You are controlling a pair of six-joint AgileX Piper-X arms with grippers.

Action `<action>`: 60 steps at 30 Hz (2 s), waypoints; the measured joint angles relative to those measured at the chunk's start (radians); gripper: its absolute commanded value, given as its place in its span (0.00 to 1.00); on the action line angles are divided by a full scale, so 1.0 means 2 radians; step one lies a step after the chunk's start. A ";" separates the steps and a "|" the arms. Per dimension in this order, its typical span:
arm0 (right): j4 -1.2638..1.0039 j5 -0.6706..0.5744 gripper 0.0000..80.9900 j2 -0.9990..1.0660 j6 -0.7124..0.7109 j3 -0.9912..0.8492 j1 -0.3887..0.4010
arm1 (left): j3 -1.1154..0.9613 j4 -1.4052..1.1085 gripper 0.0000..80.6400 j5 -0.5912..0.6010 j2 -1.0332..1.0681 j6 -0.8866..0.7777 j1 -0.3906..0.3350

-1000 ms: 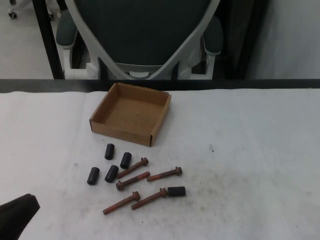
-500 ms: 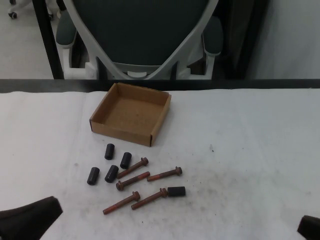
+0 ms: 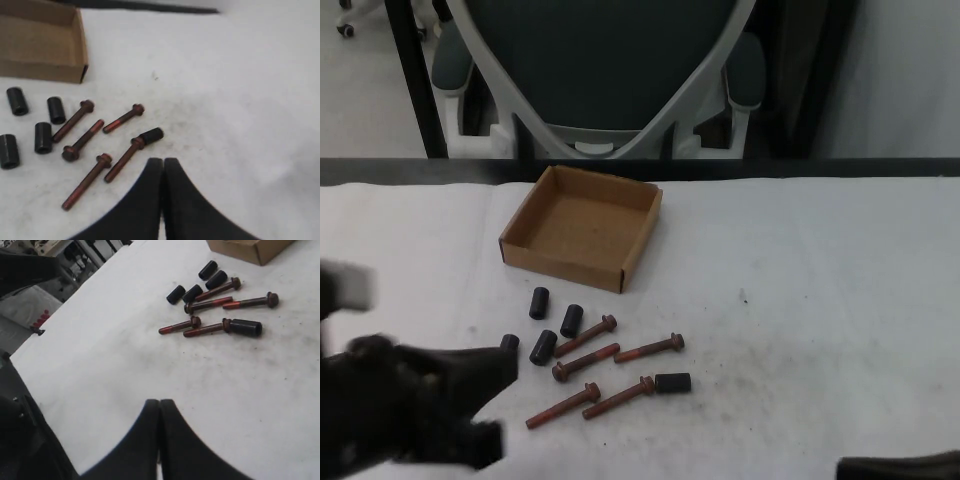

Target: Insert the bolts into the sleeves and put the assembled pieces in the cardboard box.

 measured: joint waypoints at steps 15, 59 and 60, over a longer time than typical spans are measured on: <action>0.059 0.011 0.00 0.303 -0.106 -0.206 0.057 | -0.175 0.105 0.55 -0.114 0.284 0.103 -0.009; 0.283 0.146 0.49 0.465 -0.175 -0.423 0.057 | -0.404 0.266 0.58 -0.133 0.560 0.171 0.057; 0.283 0.147 0.49 0.465 -0.175 -0.423 0.057 | -0.404 0.266 0.58 -0.133 0.560 0.170 0.057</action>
